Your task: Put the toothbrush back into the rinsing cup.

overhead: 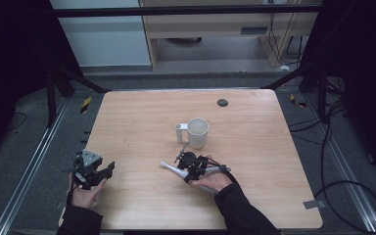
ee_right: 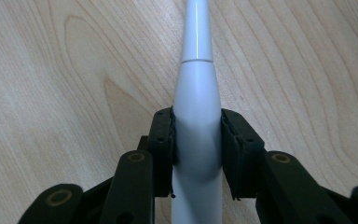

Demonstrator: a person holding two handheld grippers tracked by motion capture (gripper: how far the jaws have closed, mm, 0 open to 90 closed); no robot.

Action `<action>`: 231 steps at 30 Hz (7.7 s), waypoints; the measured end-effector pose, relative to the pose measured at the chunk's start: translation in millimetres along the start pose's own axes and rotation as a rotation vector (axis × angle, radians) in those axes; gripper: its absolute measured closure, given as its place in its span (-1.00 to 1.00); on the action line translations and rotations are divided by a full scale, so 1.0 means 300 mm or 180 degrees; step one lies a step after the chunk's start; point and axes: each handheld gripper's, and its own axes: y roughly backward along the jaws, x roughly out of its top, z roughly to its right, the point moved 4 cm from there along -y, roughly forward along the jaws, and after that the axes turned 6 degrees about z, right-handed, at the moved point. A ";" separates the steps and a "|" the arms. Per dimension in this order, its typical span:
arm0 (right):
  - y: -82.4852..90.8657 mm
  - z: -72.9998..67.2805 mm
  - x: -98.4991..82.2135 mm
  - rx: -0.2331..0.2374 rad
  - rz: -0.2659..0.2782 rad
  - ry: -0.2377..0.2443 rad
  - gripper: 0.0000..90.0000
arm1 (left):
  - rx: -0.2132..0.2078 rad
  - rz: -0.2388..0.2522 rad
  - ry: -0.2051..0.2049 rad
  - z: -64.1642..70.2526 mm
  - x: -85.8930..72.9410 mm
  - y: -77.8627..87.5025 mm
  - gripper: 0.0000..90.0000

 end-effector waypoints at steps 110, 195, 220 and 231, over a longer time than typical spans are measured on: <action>0.419 0.271 0.219 -0.1172 0.3801 -0.1478 0.49 | -0.0017 0.0007 0.0004 0.002 0.002 -0.013 0.07; 0.150 0.401 0.149 -0.1452 0.2914 -0.1695 0.48 | -0.0015 0.0005 0.0003 0.002 0.003 -0.016 0.07; 0.140 0.385 0.143 -0.1506 0.2710 -0.1574 0.32 | -0.0017 0.0007 -0.0007 0.005 0.003 -0.016 0.07; 0.184 0.365 0.136 -0.1468 0.2718 -0.1466 0.03 | -0.0019 0.0012 -0.0011 0.008 0.004 -0.015 0.07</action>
